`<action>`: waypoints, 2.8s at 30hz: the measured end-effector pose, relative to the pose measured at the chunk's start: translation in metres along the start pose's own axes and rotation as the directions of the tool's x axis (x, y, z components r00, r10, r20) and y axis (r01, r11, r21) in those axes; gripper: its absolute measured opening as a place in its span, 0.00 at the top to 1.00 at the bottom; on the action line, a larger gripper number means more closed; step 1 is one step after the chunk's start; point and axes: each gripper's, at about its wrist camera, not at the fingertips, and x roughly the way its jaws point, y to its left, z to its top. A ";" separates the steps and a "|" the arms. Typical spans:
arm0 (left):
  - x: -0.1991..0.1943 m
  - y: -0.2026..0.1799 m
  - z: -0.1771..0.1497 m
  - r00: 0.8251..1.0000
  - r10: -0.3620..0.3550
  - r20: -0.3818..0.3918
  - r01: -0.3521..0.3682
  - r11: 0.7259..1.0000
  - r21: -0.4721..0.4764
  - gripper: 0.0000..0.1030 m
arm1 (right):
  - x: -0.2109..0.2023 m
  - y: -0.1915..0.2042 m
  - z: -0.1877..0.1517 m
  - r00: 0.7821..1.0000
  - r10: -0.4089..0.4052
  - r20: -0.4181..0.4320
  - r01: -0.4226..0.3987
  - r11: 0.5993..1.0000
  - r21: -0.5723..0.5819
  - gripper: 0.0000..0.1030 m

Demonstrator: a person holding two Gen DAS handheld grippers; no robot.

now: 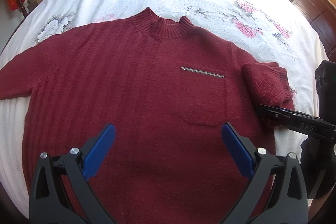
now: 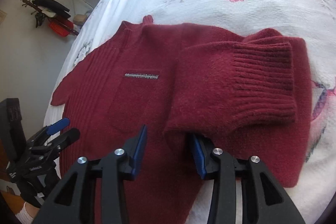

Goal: Fold small clothes
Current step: 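Carry the sleeve across the chest with the right tool and release, then grasp the other sleeve cuff with the left tool and fold it across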

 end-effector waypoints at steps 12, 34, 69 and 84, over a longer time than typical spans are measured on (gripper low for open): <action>0.062 -0.091 0.026 0.991 -0.078 -0.110 0.082 0.996 0.031 0.03 | -0.070 -0.113 -0.025 0.942 -0.329 0.064 0.284 0.885 0.368 0.52; 0.115 -0.136 0.049 0.934 -0.274 -0.229 0.258 0.961 -0.098 0.36 | -0.059 -0.099 -0.017 0.903 -0.422 0.076 0.376 0.866 0.330 0.53; 0.044 0.047 0.065 0.998 -0.069 -0.011 0.067 0.991 -0.114 0.84 | 0.023 -0.020 0.000 0.955 -0.295 0.017 0.291 0.949 0.123 0.60; 0.045 -0.061 0.040 0.997 0.060 0.046 -0.072 0.925 0.372 0.37 | 0.000 -0.039 0.006 0.971 -0.227 0.077 0.204 0.952 0.226 0.59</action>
